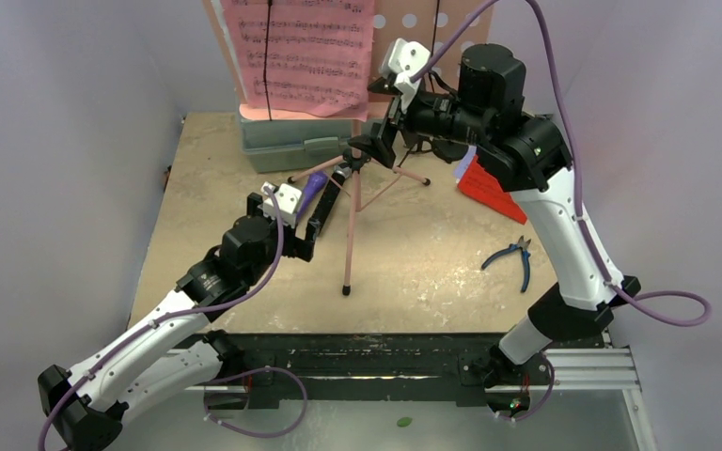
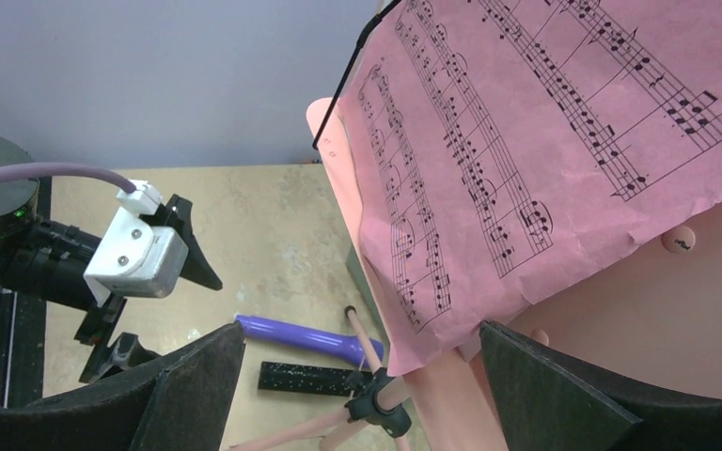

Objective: Pack up the instrument practice props
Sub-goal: Pick up the sheet music from the music stand.

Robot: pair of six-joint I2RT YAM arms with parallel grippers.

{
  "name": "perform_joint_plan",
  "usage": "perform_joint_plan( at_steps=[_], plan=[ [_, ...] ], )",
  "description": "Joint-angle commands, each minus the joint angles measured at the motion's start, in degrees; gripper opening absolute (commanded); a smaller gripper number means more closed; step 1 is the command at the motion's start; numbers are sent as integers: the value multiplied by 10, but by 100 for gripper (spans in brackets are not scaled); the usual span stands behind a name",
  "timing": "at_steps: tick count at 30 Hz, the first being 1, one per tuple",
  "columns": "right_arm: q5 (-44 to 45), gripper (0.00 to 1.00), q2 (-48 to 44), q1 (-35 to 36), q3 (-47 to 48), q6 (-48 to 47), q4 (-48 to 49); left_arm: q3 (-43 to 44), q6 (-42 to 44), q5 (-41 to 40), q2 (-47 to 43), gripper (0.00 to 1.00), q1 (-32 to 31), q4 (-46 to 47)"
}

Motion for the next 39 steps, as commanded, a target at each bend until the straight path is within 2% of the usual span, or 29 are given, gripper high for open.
perform_joint_plan(
  at_steps=[1,12,25,30,34,39],
  plan=[
    [2,99,7,2,30,21,29,0,9,4,-8,96,4,14],
    [-13,98,14,2,44,82,44,0,10,6,-6,96,5,15],
    [88,97,7,0,20,278,107,0,10,10,-3,96,8,15],
    [85,97,13,0,23,325,115,0,10,12,-2,96,9,15],
    [46,94,17,-1,28,334,114,0,10,14,-4,96,9,15],
    [31,82,18,-2,29,340,117,0,10,15,-3,96,10,15]
  ],
)
